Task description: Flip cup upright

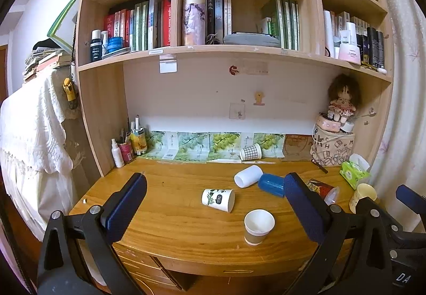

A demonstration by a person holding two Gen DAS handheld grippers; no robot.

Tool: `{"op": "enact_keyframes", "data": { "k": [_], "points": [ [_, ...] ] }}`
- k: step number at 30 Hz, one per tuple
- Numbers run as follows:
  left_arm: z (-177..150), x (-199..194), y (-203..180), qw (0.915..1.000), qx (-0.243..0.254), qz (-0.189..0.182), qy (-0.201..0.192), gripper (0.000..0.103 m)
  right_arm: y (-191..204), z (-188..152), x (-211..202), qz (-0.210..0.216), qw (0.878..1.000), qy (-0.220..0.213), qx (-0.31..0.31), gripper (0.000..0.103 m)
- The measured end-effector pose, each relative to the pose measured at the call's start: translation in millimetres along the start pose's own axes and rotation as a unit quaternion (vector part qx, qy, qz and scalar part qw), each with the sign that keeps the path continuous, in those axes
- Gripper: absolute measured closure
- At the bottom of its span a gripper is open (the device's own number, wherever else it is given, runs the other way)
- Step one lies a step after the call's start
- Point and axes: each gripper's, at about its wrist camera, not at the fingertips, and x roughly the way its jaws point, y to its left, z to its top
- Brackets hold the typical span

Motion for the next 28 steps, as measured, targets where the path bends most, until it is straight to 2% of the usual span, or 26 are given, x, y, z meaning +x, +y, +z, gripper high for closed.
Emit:
{"op": "enact_keyframes", "data": {
  "k": [18,28],
  "points": [
    [1,10,-1,1.0,0.002,0.0,0.005,0.0,0,2,21,-0.003,1.0,0.03,-0.002,0.001],
    [6,28,7,0.9999,-0.001,-0.005,0.012,0.0,7,5,34,-0.003,0.999,0.039,-0.007,0.001]
  ]
}}
